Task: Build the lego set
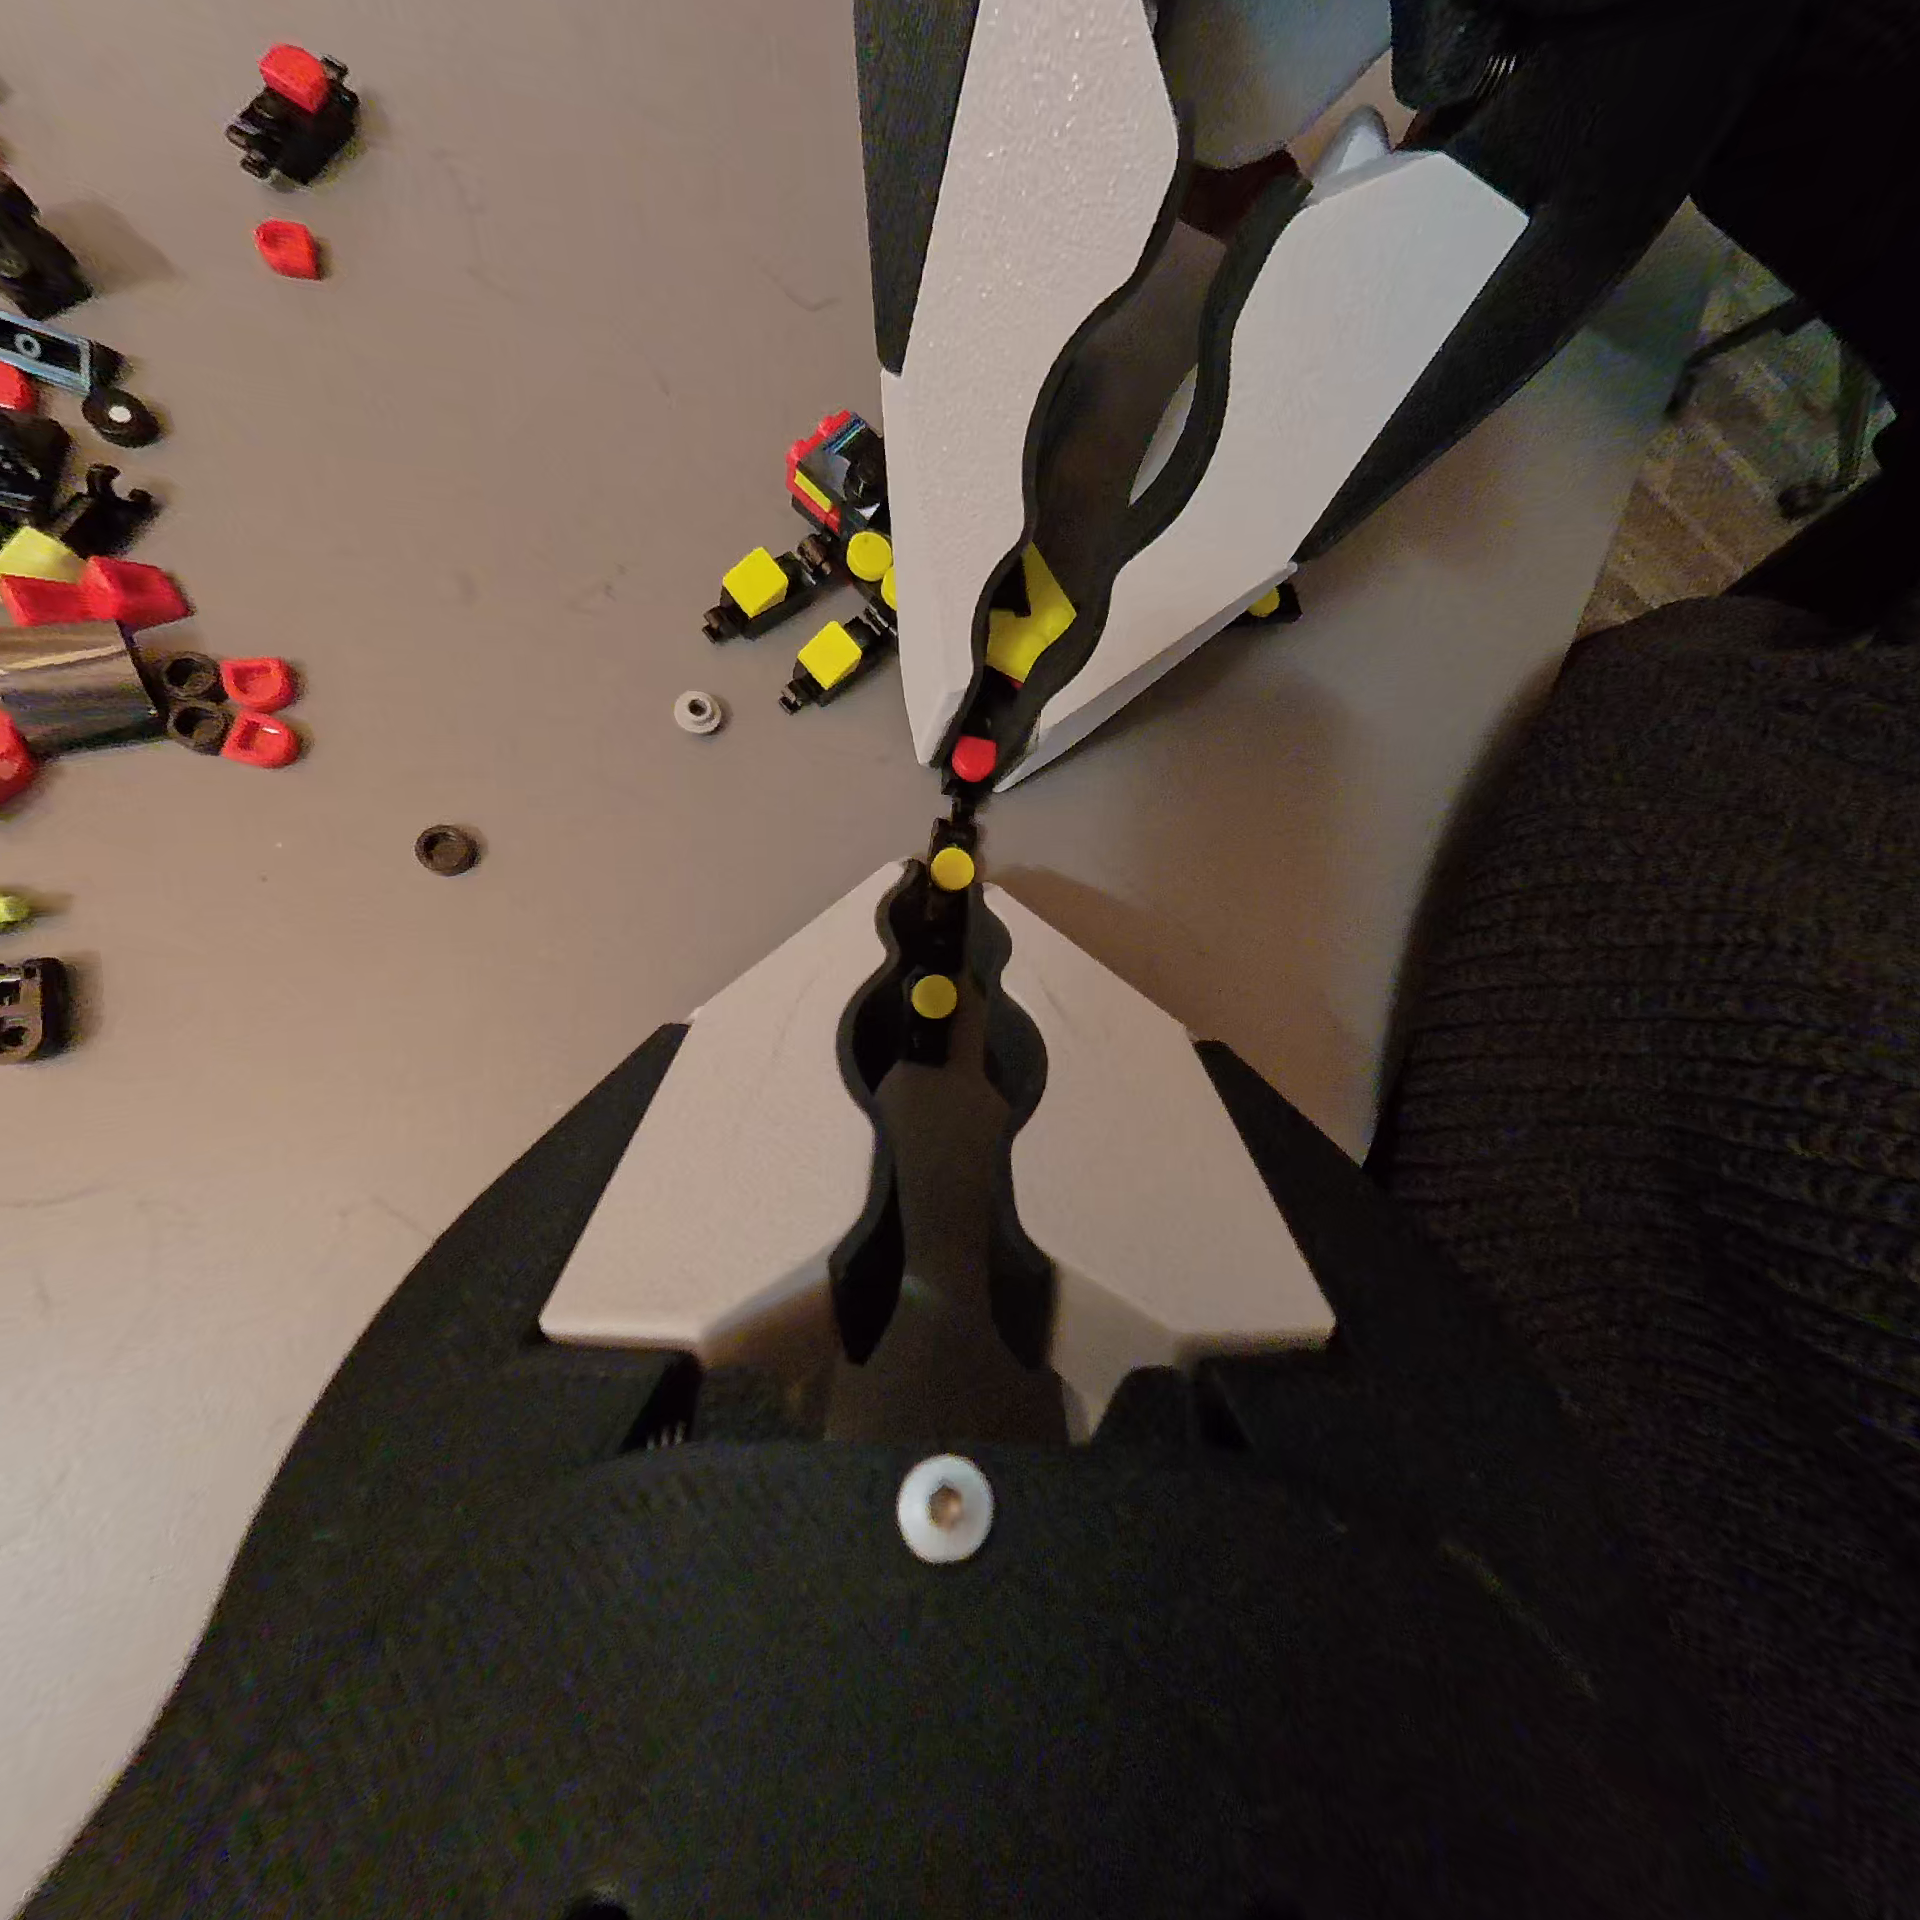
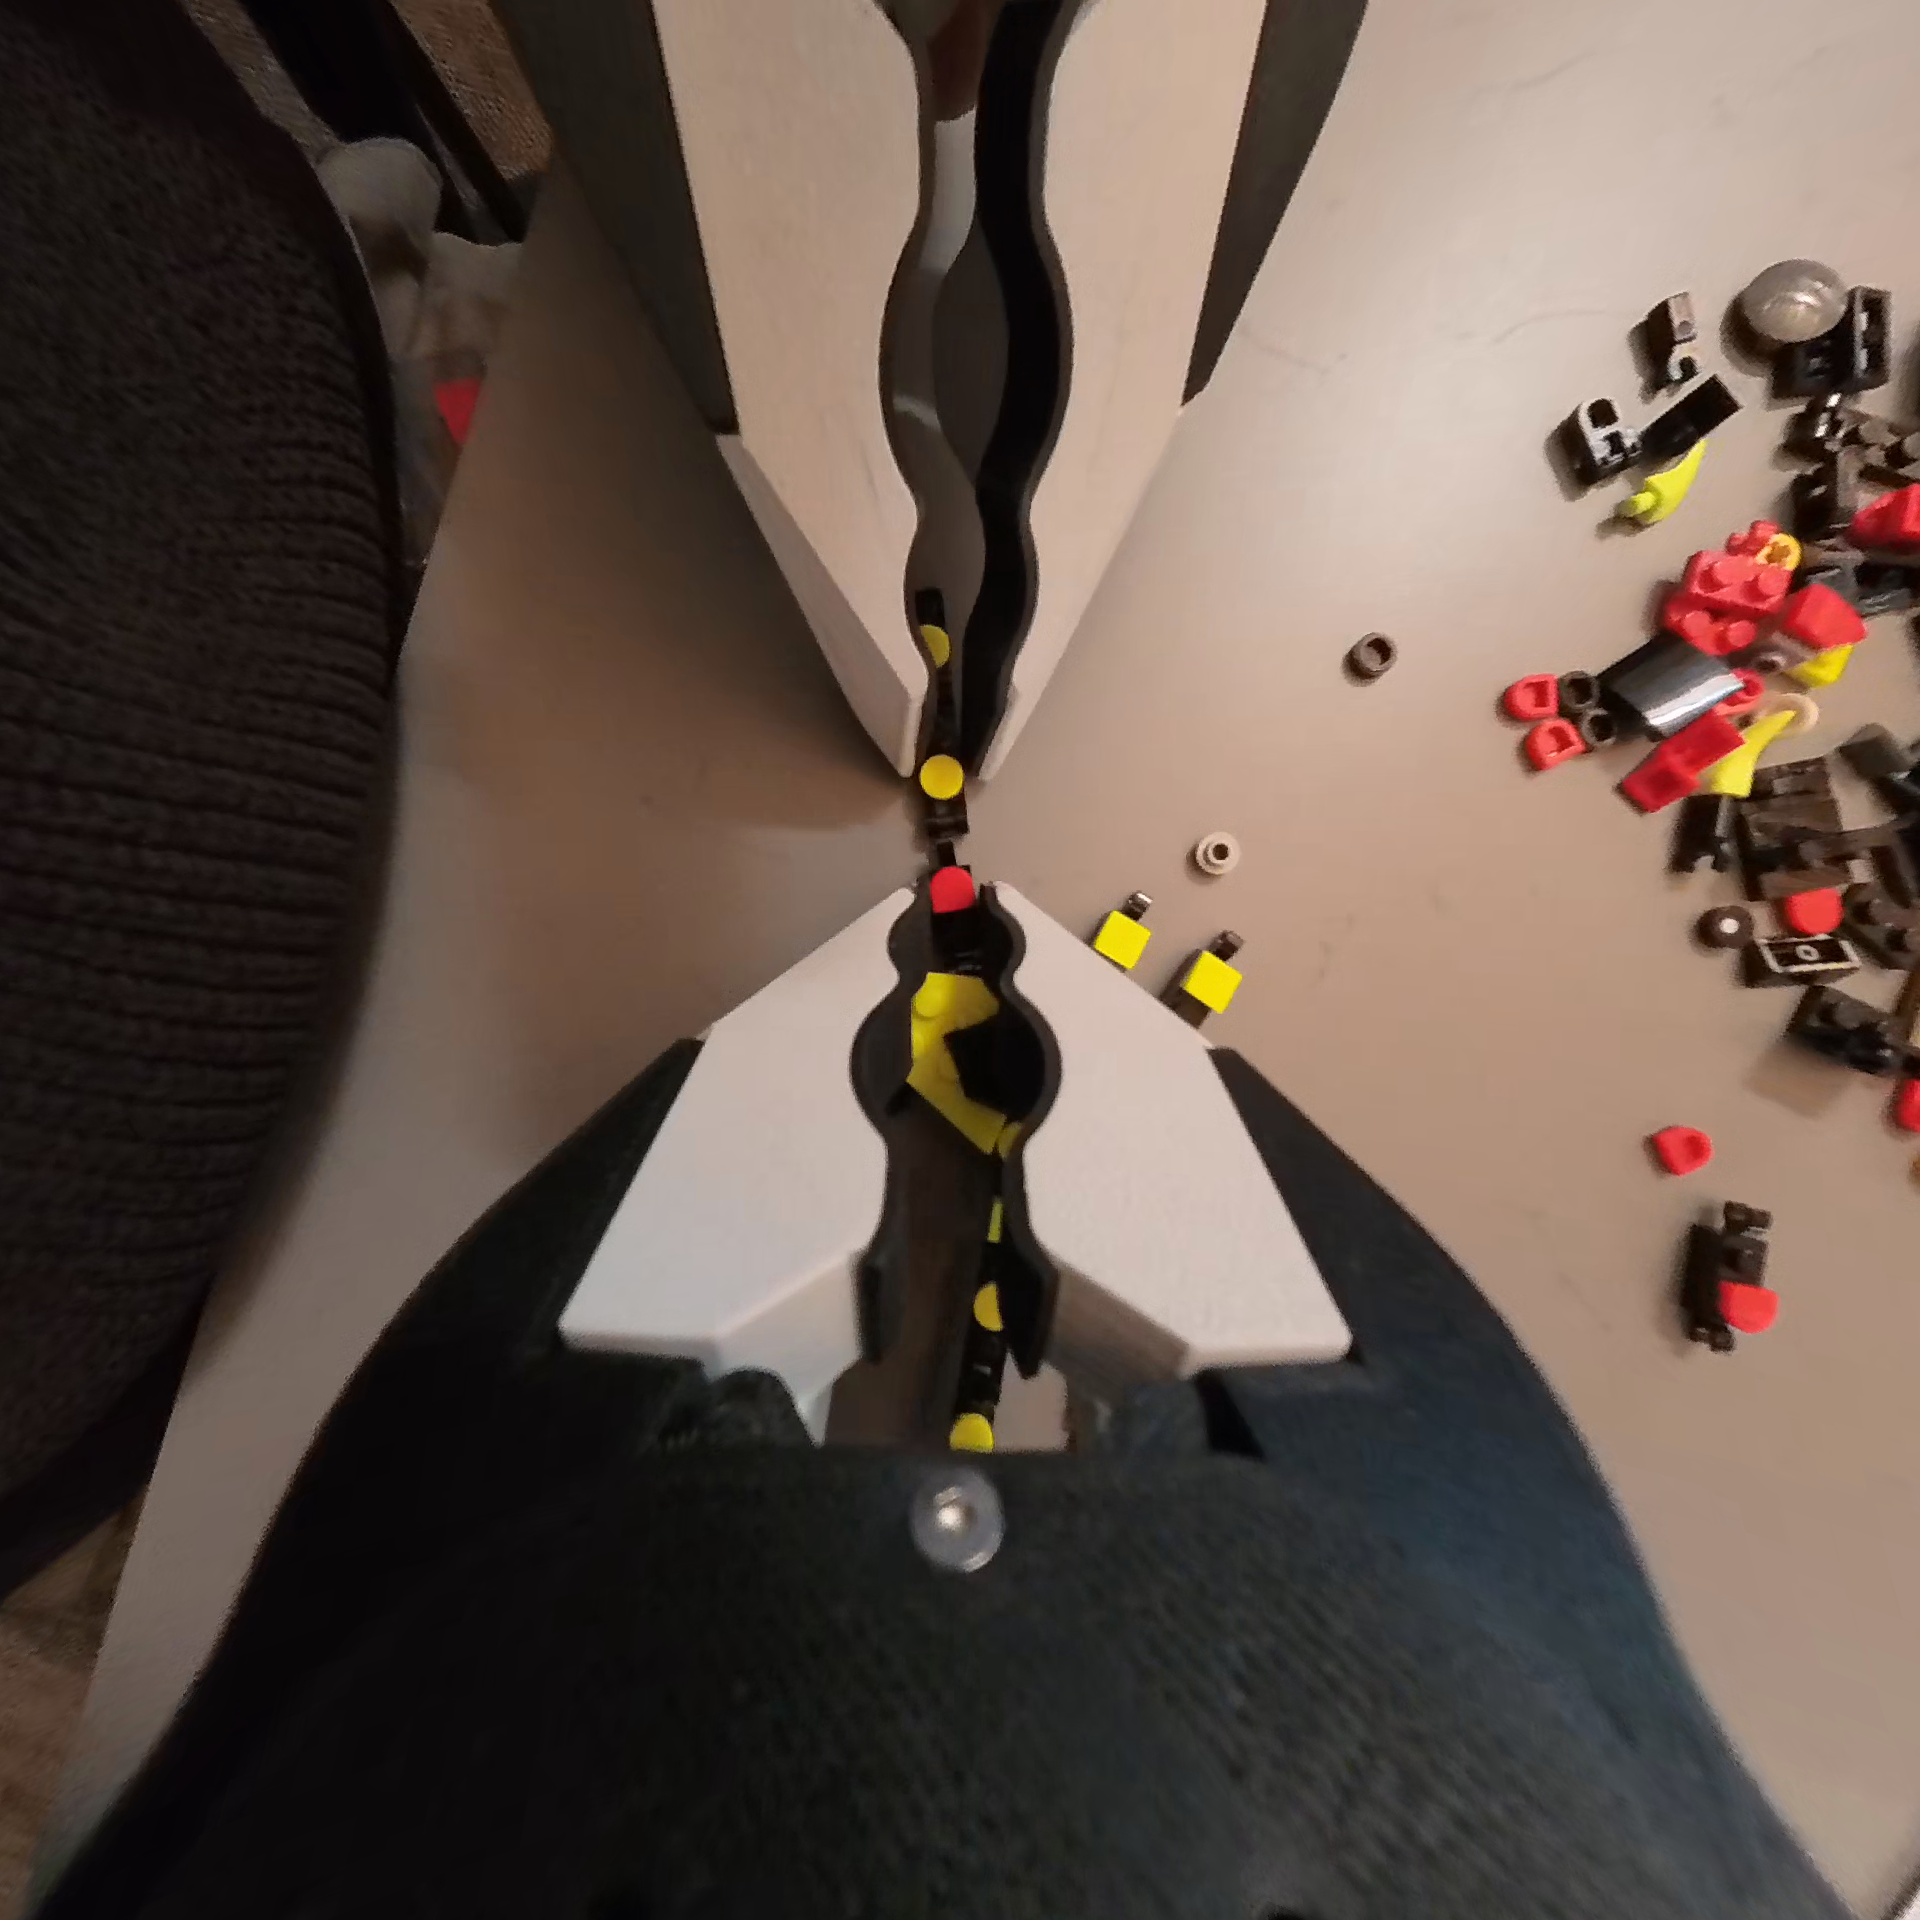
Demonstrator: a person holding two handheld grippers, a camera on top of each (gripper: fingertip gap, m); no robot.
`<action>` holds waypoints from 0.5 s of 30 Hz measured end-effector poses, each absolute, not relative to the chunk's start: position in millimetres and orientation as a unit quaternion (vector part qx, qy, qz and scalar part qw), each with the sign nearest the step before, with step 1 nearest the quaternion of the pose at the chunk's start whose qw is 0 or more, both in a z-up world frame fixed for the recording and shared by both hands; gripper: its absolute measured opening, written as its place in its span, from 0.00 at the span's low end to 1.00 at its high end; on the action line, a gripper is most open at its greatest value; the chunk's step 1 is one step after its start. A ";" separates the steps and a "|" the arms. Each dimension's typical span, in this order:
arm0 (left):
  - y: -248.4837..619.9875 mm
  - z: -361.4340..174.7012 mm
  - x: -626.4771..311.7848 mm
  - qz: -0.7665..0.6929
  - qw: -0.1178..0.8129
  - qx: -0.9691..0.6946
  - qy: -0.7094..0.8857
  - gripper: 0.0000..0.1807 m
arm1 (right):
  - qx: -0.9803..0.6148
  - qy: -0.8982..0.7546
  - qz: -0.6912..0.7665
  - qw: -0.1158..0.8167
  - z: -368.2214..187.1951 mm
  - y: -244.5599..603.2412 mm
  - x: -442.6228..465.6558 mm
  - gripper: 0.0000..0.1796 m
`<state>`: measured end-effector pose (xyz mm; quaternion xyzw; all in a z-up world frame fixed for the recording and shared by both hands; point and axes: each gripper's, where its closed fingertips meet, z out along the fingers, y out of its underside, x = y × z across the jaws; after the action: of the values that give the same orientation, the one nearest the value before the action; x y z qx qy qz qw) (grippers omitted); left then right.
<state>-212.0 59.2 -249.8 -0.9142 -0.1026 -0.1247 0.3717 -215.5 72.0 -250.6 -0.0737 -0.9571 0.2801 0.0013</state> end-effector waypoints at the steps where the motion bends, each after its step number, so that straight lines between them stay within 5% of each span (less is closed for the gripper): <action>1: 59.2 -249.9 -212.0 -0.125 0.372 -0.914 -0.103 0.03 | -0.075 -0.957 0.280 0.000 -250.6 71.9 -215.5 0.04; 15: 62.7 -248.3 -212.6 -0.126 0.375 -0.912 -0.112 0.01 | -0.081 -0.955 0.286 0.000 -251.0 71.0 -216.2 0.03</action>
<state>-212.6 62.7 -248.3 -0.9116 -0.1119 -0.1263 0.3748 -216.2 71.0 -251.0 -0.0813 -0.9548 0.2859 -0.0003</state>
